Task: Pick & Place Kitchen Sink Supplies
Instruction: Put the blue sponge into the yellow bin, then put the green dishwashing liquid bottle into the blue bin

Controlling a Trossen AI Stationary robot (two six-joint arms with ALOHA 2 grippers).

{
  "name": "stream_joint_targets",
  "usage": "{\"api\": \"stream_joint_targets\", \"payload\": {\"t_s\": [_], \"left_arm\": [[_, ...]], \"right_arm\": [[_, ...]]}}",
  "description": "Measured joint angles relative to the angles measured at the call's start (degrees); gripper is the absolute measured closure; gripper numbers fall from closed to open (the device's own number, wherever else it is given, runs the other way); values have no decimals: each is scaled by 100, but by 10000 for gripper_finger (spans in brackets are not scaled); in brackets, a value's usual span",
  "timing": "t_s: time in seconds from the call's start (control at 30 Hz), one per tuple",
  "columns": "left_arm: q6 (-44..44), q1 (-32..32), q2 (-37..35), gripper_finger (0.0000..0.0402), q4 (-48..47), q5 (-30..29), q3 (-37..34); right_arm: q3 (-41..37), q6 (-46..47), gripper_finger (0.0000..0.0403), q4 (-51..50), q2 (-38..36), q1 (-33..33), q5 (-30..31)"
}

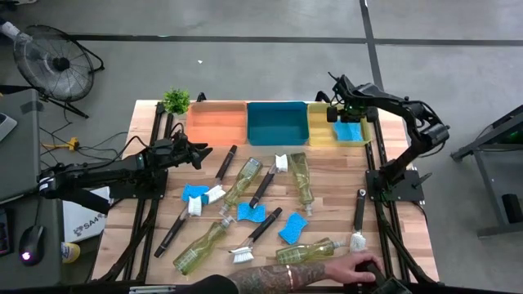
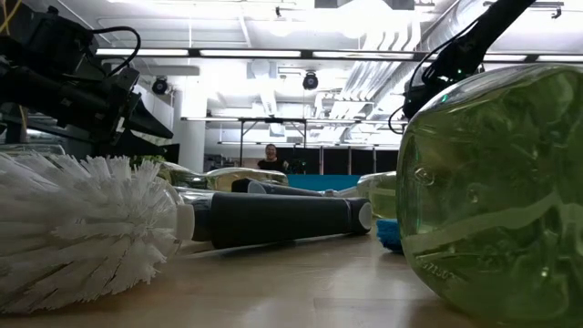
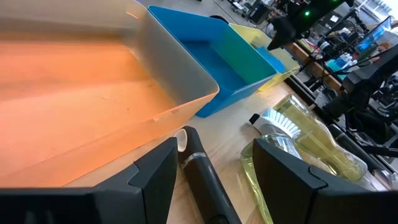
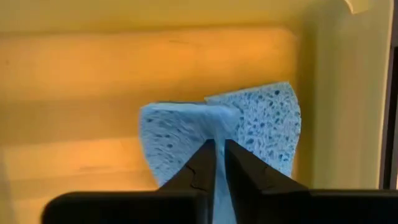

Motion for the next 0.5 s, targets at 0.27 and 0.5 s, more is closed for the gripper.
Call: {"api": "stream_joint_targets", "payload": {"t_s": [0.27, 0.5], "left_arm": [[2, -1, -2, 197, 2, 0, -1], [2, -1, -2, 197, 0, -1, -1]], "right_arm": [[0, 2, 301, -17, -102, 8, 5], [0, -13, 284, 8, -762, 240, -20]]}}
